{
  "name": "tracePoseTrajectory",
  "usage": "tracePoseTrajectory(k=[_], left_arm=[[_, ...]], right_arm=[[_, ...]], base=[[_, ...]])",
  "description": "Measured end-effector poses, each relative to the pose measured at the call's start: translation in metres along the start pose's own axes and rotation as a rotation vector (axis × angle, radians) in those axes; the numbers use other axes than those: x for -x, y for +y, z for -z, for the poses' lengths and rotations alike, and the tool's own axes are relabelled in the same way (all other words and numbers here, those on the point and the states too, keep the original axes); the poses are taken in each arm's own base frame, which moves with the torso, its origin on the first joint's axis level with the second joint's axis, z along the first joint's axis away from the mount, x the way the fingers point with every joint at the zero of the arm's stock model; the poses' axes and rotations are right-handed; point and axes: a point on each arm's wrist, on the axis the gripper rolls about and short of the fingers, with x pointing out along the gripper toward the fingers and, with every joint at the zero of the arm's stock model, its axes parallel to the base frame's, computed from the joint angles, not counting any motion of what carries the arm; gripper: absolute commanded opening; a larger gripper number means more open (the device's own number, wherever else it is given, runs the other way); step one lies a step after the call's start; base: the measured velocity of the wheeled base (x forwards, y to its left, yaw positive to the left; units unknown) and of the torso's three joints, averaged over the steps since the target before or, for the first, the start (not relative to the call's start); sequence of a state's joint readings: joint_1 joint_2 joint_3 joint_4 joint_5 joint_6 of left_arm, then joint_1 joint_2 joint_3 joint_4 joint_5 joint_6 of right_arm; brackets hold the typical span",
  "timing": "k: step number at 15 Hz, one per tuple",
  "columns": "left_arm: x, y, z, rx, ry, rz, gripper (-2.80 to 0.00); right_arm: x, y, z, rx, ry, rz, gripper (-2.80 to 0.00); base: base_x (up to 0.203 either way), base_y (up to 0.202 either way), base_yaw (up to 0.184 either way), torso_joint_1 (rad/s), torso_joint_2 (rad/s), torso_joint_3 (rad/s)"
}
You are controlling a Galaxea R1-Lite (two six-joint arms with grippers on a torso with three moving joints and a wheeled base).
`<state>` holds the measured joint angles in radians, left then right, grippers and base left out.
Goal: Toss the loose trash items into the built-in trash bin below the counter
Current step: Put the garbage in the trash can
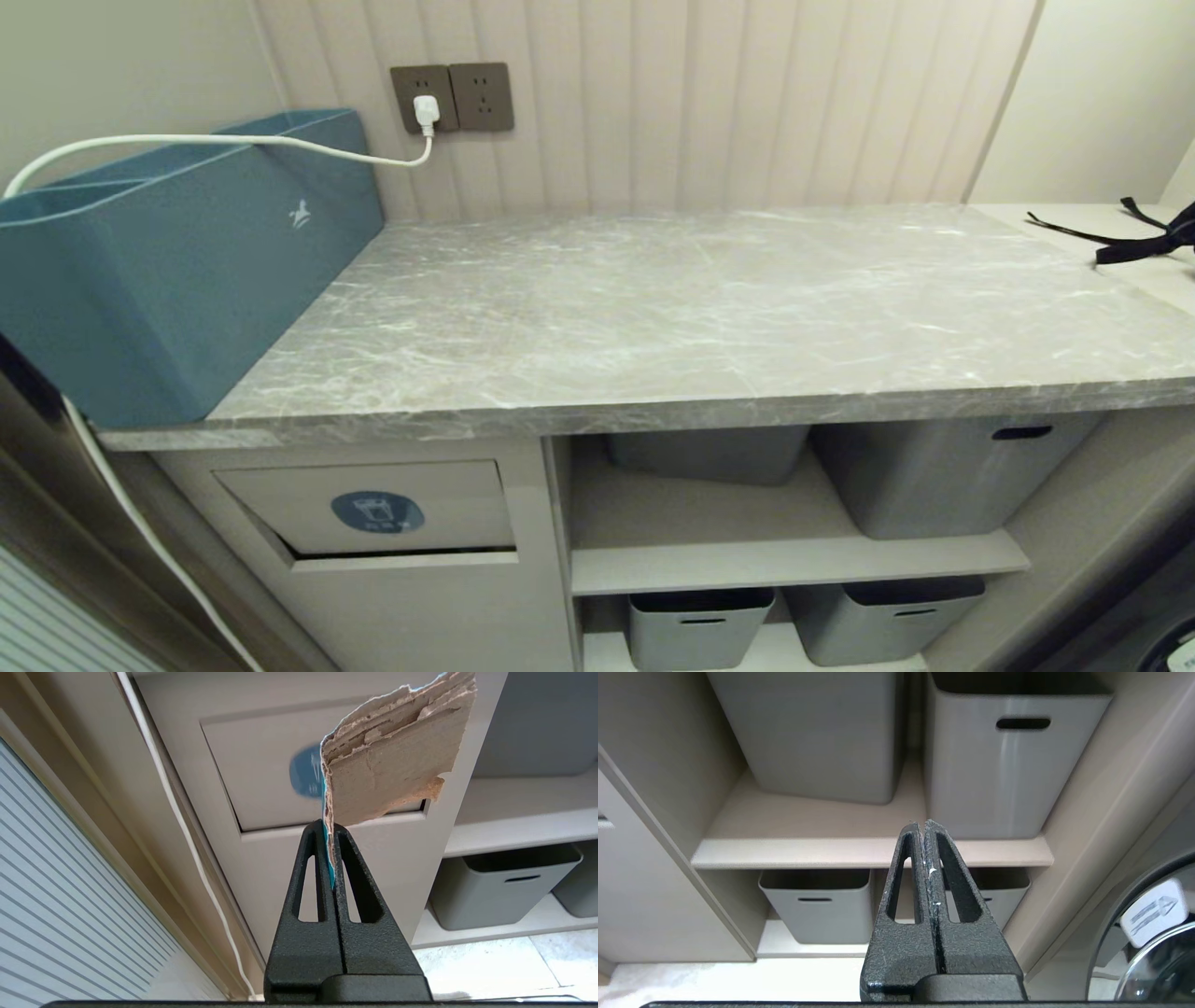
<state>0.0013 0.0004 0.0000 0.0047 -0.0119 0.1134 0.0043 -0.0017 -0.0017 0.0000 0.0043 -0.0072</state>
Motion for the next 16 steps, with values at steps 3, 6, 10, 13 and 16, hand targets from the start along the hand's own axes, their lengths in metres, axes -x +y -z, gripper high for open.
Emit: tracePoseTrajectory(k=[3, 6, 10, 13, 16], left_arm=[[0.0000, 0.0000, -0.0001, 0.002, -0.001, -0.001, -2.80], [0.0000, 0.0001, -0.0001, 0.013, -0.001, -0.002, -2.80], [0.0000, 0.0002, -0.0001, 0.051, -0.001, -0.008, -2.80], [0.0000, 0.0003, -0.0002, 0.075, -0.002, -0.013, -2.80], [0.0000, 0.0003, -0.0003, 0.076, -0.002, -0.013, -2.80]], right_arm=[[0.0000, 0.0000, 0.0000, -0.001, 0.001, 0.000, -2.80], [0.0000, 0.0000, 0.0000, -0.001, 0.000, 0.000, -2.80], [0.0000, 0.0000, 0.0000, -0.002, 0.000, 0.000, -2.80], [0.0000, 0.0000, 0.0000, -0.002, 0.000, 0.000, -2.80], [-0.0001, 0.0000, 0.0002, -0.001, 0.001, 0.000, -2.80]], base=[[0.000, 0.000, 0.000, -0.195, 0.47, 0.283], [0.000, 0.000, 0.000, -0.179, 0.47, 0.286], [0.000, 0.000, 0.000, -0.162, 0.46, 0.299], [0.000, 0.000, 0.000, -0.128, 0.45, 0.313], [0.000, 0.000, 0.000, -0.058, 0.23, 0.174]])
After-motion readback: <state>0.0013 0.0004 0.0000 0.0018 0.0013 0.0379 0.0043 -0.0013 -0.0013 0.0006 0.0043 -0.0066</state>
